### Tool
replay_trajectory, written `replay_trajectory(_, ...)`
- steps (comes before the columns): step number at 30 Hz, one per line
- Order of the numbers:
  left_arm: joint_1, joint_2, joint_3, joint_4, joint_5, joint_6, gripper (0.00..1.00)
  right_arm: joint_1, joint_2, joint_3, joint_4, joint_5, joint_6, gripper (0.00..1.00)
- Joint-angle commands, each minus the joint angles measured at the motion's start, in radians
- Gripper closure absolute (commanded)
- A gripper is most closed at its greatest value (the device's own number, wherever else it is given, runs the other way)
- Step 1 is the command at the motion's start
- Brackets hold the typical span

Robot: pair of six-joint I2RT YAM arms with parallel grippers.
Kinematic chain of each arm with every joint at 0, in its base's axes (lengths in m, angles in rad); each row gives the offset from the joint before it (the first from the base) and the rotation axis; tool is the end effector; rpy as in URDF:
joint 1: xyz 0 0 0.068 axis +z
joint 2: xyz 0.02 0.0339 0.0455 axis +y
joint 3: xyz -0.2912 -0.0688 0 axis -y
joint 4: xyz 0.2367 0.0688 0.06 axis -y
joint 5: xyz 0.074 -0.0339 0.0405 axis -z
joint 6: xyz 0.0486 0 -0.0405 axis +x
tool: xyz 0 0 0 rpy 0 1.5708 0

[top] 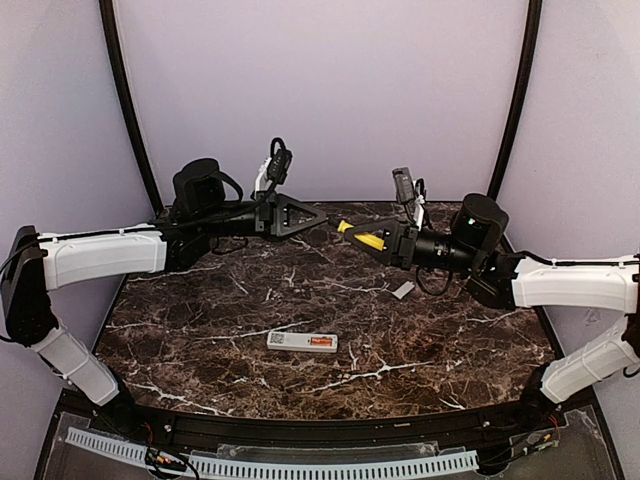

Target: Unload the batteries from the remote control

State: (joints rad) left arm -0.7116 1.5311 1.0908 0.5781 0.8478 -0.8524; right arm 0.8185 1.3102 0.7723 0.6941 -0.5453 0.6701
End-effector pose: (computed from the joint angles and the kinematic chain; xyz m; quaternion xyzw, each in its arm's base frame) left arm 0.2438 -0.2583 0.3724 0.2673 0.6190 -0.6760 0.2973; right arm 0.1819 0.2312 0.3431 -0.2505 0.6089 0.6246 0.4199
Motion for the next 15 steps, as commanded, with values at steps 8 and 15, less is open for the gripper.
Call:
replay_trajectory(8,-0.003,-0.026,-0.014,0.008,-0.002,0.014,1.00,0.010,-0.007,0.011,0.025,0.001,-0.002,0.82)
replay_trajectory(15,-0.002,-0.031,-0.020,-0.006,-0.012,0.029,0.99,0.011,-0.010,0.013,0.002,0.011,-0.003,0.99)
